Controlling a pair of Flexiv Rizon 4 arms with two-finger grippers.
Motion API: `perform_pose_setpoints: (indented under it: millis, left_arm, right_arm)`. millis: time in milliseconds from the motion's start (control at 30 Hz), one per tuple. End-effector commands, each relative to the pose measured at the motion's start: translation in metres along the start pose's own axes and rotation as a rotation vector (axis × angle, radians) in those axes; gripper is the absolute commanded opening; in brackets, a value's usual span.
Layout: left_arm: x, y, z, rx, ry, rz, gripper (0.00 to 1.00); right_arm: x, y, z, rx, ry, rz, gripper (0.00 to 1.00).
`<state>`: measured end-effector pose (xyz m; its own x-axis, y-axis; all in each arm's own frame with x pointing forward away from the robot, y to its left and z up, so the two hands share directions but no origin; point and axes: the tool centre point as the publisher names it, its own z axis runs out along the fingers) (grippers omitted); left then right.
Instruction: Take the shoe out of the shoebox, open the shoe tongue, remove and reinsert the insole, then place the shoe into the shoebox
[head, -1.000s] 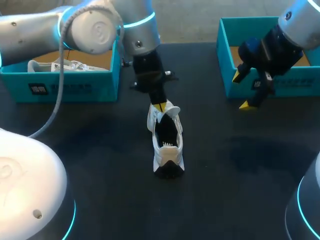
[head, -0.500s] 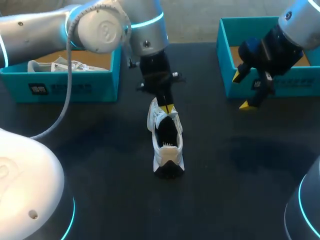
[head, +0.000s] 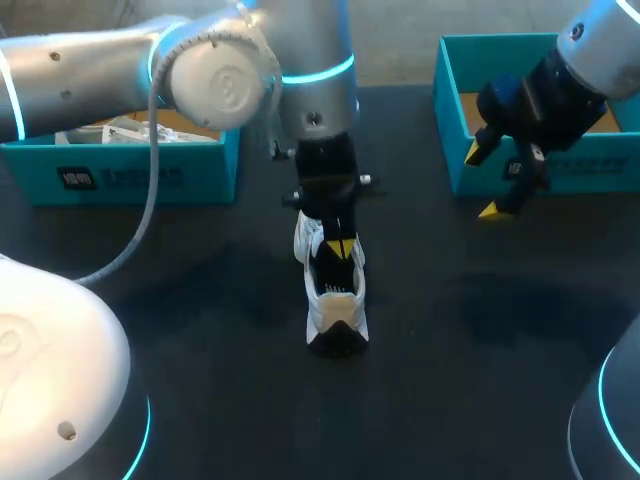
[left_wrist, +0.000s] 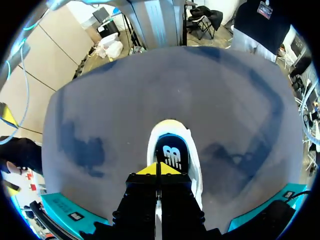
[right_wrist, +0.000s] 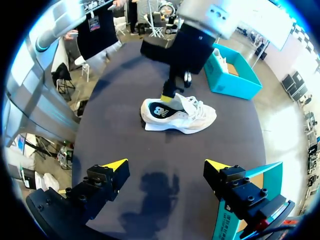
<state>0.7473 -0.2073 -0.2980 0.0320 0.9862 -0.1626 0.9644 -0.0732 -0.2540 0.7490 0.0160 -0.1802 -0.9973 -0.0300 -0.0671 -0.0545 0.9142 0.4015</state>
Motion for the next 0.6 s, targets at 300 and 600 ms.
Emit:
perform_pose_setpoints:
  millis: [300,600]
  left_arm:
    - [0.010,0.016,0.037,-0.039,0.068,-0.026,0.00]
    - [0.017,0.016,0.058,-0.060,0.109,-0.017,0.00]
  right_arm:
    - [-0.002,0.001,0.001,0.004,0.002,0.001,1.00]
    - [-0.002,0.001,0.001,0.004,0.002,0.001,1.00]
